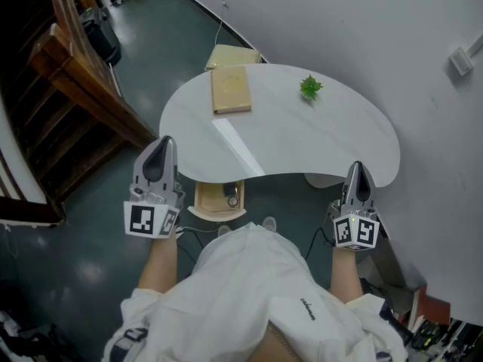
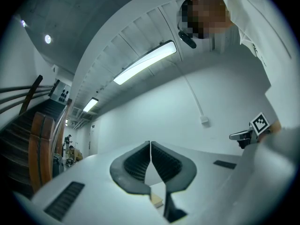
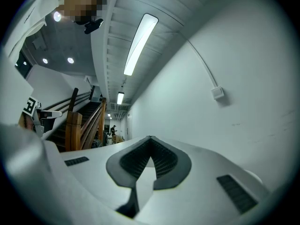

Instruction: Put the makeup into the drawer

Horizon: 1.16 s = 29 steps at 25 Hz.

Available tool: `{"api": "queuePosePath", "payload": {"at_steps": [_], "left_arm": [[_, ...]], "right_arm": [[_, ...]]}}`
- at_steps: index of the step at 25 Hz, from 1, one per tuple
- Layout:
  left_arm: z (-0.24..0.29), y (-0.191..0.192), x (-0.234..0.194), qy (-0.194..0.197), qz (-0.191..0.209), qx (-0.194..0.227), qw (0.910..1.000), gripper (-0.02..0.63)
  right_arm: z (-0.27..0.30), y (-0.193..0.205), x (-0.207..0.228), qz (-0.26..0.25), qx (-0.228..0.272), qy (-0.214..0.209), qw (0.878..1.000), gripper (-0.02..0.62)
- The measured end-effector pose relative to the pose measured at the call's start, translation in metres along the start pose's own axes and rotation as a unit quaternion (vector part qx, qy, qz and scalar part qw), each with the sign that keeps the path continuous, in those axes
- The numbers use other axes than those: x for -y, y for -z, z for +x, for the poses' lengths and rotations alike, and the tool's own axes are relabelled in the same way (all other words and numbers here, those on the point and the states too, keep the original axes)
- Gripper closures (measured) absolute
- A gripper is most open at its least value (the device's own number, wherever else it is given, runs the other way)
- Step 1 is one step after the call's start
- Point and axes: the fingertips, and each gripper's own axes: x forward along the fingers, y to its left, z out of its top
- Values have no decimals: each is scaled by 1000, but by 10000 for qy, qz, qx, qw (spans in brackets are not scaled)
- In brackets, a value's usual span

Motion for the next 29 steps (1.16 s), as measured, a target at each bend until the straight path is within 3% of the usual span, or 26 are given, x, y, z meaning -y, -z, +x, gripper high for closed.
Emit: {"api": "queuePosePath", "payload": {"at_steps": [29], "left_arm": [[-1, 7, 6, 43, -59, -133, 9999, 575]], "right_arm": [[-7, 10, 5, 49, -138, 86, 9999, 578]]}}
